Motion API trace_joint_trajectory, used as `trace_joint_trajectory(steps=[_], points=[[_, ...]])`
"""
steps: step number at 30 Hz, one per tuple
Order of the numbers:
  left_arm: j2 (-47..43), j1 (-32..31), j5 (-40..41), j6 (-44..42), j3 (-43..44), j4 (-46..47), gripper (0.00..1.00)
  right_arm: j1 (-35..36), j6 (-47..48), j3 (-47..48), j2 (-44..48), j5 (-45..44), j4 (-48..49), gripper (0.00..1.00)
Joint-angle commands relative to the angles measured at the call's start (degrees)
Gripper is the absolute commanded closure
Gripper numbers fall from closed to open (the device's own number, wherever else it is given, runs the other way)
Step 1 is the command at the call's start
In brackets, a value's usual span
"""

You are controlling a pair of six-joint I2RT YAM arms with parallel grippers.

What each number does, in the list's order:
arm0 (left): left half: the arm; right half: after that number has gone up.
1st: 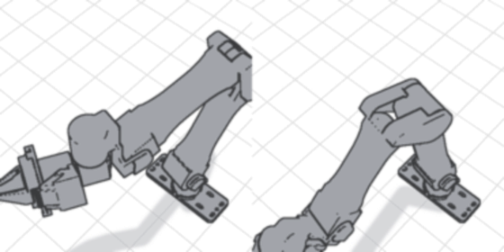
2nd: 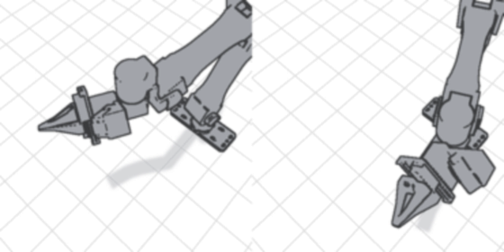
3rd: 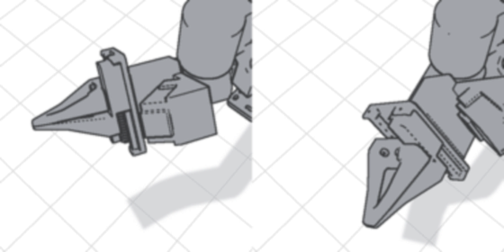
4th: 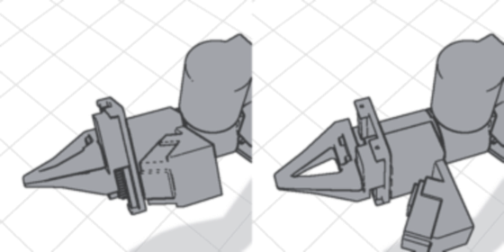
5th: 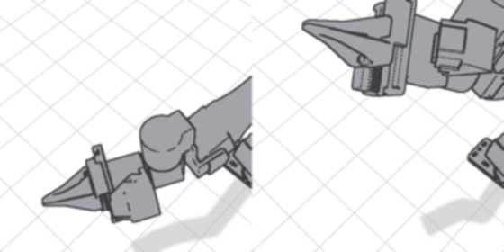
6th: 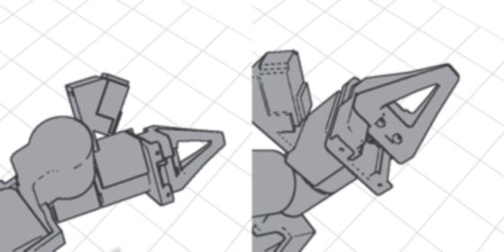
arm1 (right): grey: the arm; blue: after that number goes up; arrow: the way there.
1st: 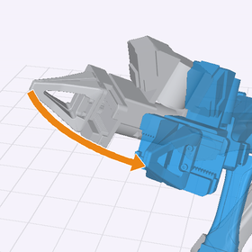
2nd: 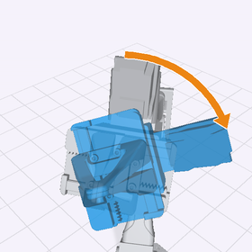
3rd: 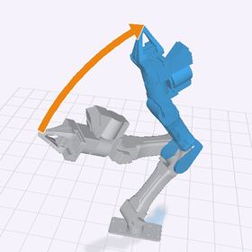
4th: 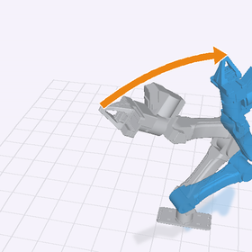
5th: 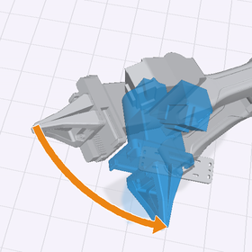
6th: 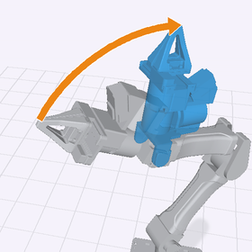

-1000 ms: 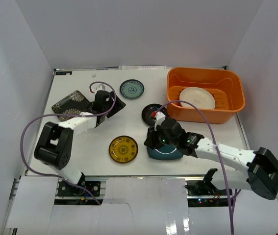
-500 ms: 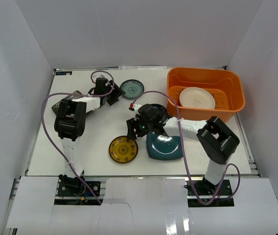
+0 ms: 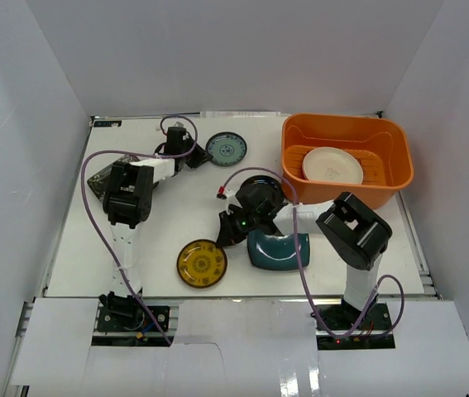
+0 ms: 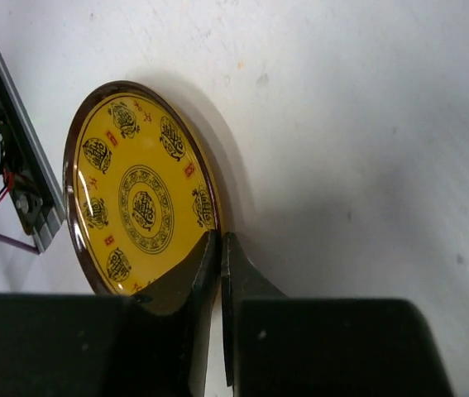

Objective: Place the plates into the plastic bin on the countertop

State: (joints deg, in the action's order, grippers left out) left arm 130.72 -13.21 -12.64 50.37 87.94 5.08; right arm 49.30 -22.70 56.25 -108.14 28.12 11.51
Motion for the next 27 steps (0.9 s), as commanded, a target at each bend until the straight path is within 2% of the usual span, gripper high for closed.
trace_joint_trajectory(steps=[1,3,8,10,11,13,14,16,18,21,25,27], points=[[1.8,0.6,1.0,-1.5,0.8,-4.7,0.87,-1.3,-3.0,-4.0,7.9,1.8,5.4,0.92],[0.9,1.3,0.7,-1.7,0.0,-4.6,0.99,-2.7,-2.9,-5.5,15.9,-0.6,4.4,0.92],[-6.3,2.6,-0.5,-0.7,-7.5,0.4,1.00,-8.9,-2.2,-4.9,33.6,-7.9,-1.8,0.92],[-11.9,2.6,-1.0,-0.2,-12.6,3.8,1.00,-15.3,-2.4,-4.1,37.6,-9.5,-4.6,0.92],[-13.9,2.6,-1.8,0.8,-14.2,6.0,1.00,-21.6,-3.1,-3.9,40.9,-9.7,-5.2,0.92],[-17.8,2.5,-1.9,1.7,-18.8,7.5,1.00,-28.3,-4.5,-3.4,43.4,-9.5,-6.3,0.92],[-22.0,2.5,-1.9,3.0,-20.3,9.2,1.00,-34.4,-4.2,-1.9,44.8,-12.6,-7.6,0.92],[-26.1,2.2,-1.9,4.1,-24.7,10.6,1.00,-40.3,-3.6,-0.2,44.9,-18.4,-11.3,0.92],[-32.3,1.7,-1.2,4.4,-27.1,11.6,1.00,-48.3,-3.9,0.6,43.5,-20.1,-11.4,0.92],[-39.6,-0.8,0.9,2.8,-30.4,11.7,1.00,-55.7,-4.6,0.5,39.6,-22.5,-11.4,0.92],[-45.5,-6.5,2.4,0.9,-30.5,10.8,1.00,-57.8,-4.1,1.8,31.3,-27.5,-11.4,0.92],[-46.2,-9.2,3.6,-0.9,-27.0,7.9,1.00,-57.9,-3.9,3.2,28.7,-27.9,-11.4,0.92]])
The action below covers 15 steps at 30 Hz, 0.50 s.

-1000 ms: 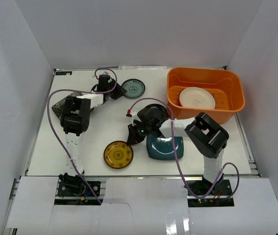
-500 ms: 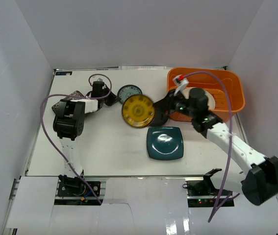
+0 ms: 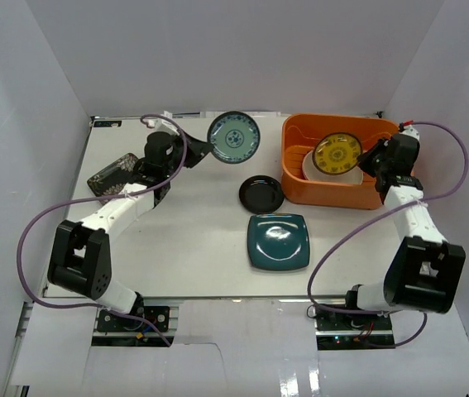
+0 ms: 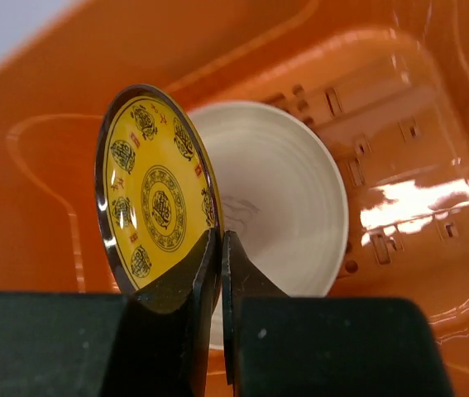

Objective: Place the plates into the plastic bin on the countertop

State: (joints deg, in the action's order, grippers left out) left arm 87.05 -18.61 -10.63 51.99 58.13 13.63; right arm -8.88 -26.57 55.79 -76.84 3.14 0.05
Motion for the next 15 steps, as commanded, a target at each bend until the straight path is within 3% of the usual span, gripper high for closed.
trace_joint_trajectory(steps=[1,3,8,11,12,15], points=[[-2.3,-6.4,2.3,-3.7,4.3,-1.3,1.00,0.2,-0.1,4.2,-3.9,-2.8,-0.7,0.92],[-0.9,-8.4,2.3,-4.3,8.4,-2.7,1.00,0.0,-0.2,4.8,-6.4,-2.9,-2.1,0.90],[4.0,-15.7,6.0,-6.9,16.6,-6.8,1.00,-0.6,-0.5,5.6,-5.8,-0.2,-3.5,0.39],[10.0,-19.8,7.8,-8.5,24.1,-10.1,1.00,-1.2,-1.4,5.6,0.0,1.7,-4.0,0.22],[11.6,-20.8,8.6,-8.9,26.1,-10.7,1.00,-1.4,-1.8,5.6,2.0,2.2,-4.4,0.21],[18.8,-24.5,9.8,-9.8,35.1,-13.3,1.00,-1.4,-3.6,4.0,14.3,3.9,-5.0,0.40]])
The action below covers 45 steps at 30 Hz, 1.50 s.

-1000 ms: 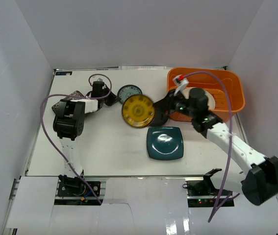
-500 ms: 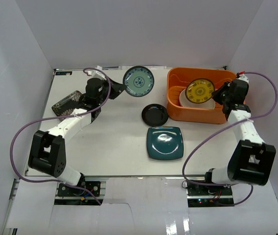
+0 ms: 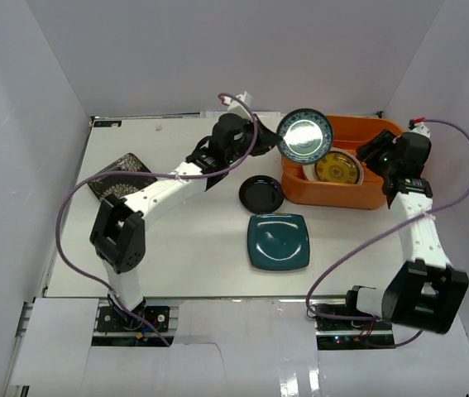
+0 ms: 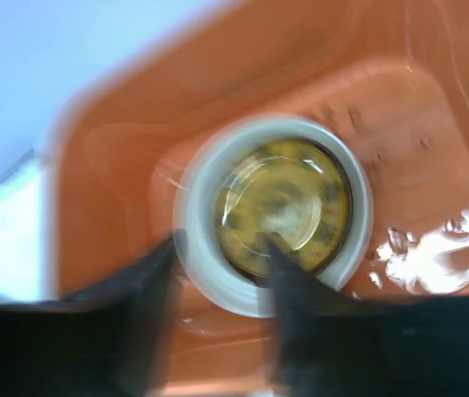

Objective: Place the plates into the plastic bin on the countertop

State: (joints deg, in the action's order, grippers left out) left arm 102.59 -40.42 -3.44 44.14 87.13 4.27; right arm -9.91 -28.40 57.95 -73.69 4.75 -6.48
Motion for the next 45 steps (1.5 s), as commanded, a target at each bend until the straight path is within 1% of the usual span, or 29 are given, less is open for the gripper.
trace_joint_trajectory(steps=[1,2,4,10,11,13,14,16,17,18,21,22,23,25,26,27,28,29,30,31,32,34,35,37,38,39,42,44,45], points=[[5.5,-3.3,2.6,-2.1,12.0,-7.3,1.00,-0.4,-2.0,0.0,14.2,1.7,1.2,0.62],[10.0,-4.0,4.7,-2.4,15.3,-8.7,1.00,-0.4,-2.9,-1.2,17.0,1.1,0.9,0.75],[16.5,-5.7,5.8,-3.8,24.1,-11.5,1.00,-0.5,-3.3,-3.8,24.8,1.0,-0.5,0.92],[29.9,-7.9,8.1,-4.4,41.2,-13.7,1.00,-0.5,-1.1,-7.1,36.0,5.6,-6.3,0.92],[32.0,-7.9,8.5,-4.2,46.3,-14.4,1.00,-0.4,-0.6,-7.7,36.8,6.1,-8.0,0.92],[36.1,-7.9,9.6,-3.8,49.3,-14.0,1.00,-0.4,0.4,-8.4,39.1,8.2,-9.2,0.90],[36.8,-7.9,9.8,-3.7,50.1,-13.5,0.95,-0.4,0.6,-8.7,39.8,8.9,-10.0,0.90],[37.1,-7.8,9.3,-3.7,49.5,-10.8,0.74,-0.5,1.3,-10.0,41.4,10.1,-10.7,0.90],[36.8,-7.9,9.2,-3.7,48.6,-9.9,0.52,-0.4,1.8,-10.1,42.0,10.2,-11.8,0.89],[36.3,-7.8,9.1,-3.8,48.4,-9.3,0.42,-0.4,2.3,-10.2,42.6,10.4,-12.5,0.88],[33.2,-7.5,7.3,-5.6,48.0,-8.8,0.21,-0.4,3.6,-11.5,43.4,13.0,-13.5,0.86],[30.0,-7.4,6.8,-6.3,46.9,-9.0,0.20,-0.4,3.9,-12.2,43.5,14.0,-13.8,0.85],[27.6,-7.1,5.6,-7.6,45.3,-8.8,0.19,-0.4,4.7,-12.6,43.7,14.8,-14.3,0.85],[21.7,-6.7,4.9,-9.3,35.8,-7.9,0.19,-0.4,5.4,-13.7,44.9,16.4,-15.3,0.83],[14.1,-6.5,5.6,-11.2,30.8,-6.7,0.20,-0.4,6.0,-14.2,45.5,17.1,-15.4,0.82],[10.0,-6.2,6.1,-12.0,25.0,-5.3,0.22,-0.4,6.2,-14.6,46.6,18.4,-15.6,0.81],[5.7,-6.2,6.9,-12.7,12.4,-1.0,0.23,-0.4,6.2,-14.9,47.1,19.3,-16.4,0.80],[-2.3,-6.1,9.9,-13.2,6.3,0.5,0.25,-0.4,6.1,-15.6,47.5,20.5,-16.7,0.79],[-5.9,-5.6,11.3,-13.1,0.5,1.4,0.27,-0.4,5.8,-16.1,48.5,22.6,-17.0,0.76],[-9.0,-5.2,12.2,-12.6,-9.8,2.3,0.29,-0.3,5.2,-17.0,49.2,23.7,-17.2,0.74],[-13.7,-4.2,13.4,-12.0,-14.0,1.9,0.29,-0.2,4.6,-19.3,49.8,25.1,-17.1,0.72],[-16.8,-2.2,12.6,-8.1,-21.6,0.5,0.30,0.0,2.6,-21.8,51.5,28.6,-16.7,0.65],[-17.9,-1.5,12.0,-6.8,-28.3,0.5,0.30,0.1,2.0,-23.1,52.2,29.4,-16.7,0.62],[-19.4,2.4,7.5,-2.7,-34.1,3.0,0.30,0.2,1.1,-27.1,53.8,31.3,-17.0,0.53],[-19.3,3.6,5.0,-1.8,-37.9,4.2,0.27,0.3,0.8,-28.5,54.3,31.9,-17.8,0.51],[-17.4,5.8,0.8,-1.1,-38.7,4.9,0.25,0.4,0.7,-31.4,55.0,32.9,-18.0,0.47],[-12.7,7.9,-2.6,-0.1,-38.1,6.6,0.23,0.9,-0.1,-36.1,56.5,35.6,-18.6,0.40],[-6.7,8.6,-6.5,0.2,-35.5,8.7,0.23,0.9,-0.9,-40.5,57.1,36.3,-18.4,0.36],[-4.6,9.0,-7.8,0.5,-34.3,10.1,0.23,0.9,-1.1,-41.8,57.3,36.3,-18.0,0.29]])
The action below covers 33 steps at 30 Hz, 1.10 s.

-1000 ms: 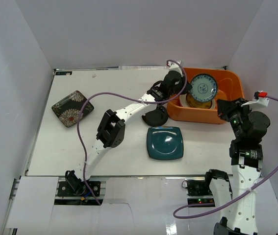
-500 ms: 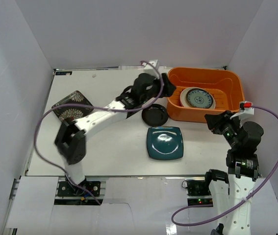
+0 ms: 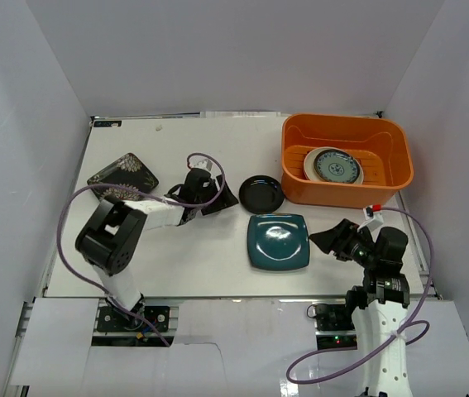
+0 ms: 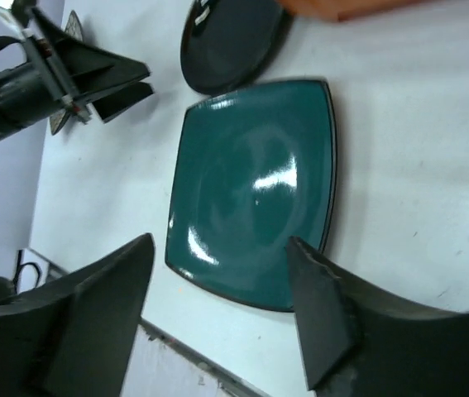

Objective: Place the plates into the plastic bin on the countertop

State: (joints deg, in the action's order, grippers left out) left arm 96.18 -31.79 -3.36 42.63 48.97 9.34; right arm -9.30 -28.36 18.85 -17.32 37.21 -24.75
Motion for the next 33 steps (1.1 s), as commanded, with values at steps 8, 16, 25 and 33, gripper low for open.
trace_joint_trajectory(steps=[8,16,25,33], points=[[20.9,4.9,-18.8,7.3,11.8,12.0,0.34,0.5,-6.2,-15.8,0.1,1.3,5.9,0.08],[26.2,4.9,-20.5,8.1,15.1,13.9,0.63,0.9,-6.8,-24.3,-8.6,1.6,16.7,0.16],[26.2,5.2,-19.0,6.4,14.6,13.2,1.00,7.3,-7.7,-23.9,-23.9,2.3,28.3,0.20],[7.6,7.2,-12.6,6.1,-1.6,14.7,1.00,19.0,-14.2,-27.3,-41.5,-1.6,47.1,0.48]])
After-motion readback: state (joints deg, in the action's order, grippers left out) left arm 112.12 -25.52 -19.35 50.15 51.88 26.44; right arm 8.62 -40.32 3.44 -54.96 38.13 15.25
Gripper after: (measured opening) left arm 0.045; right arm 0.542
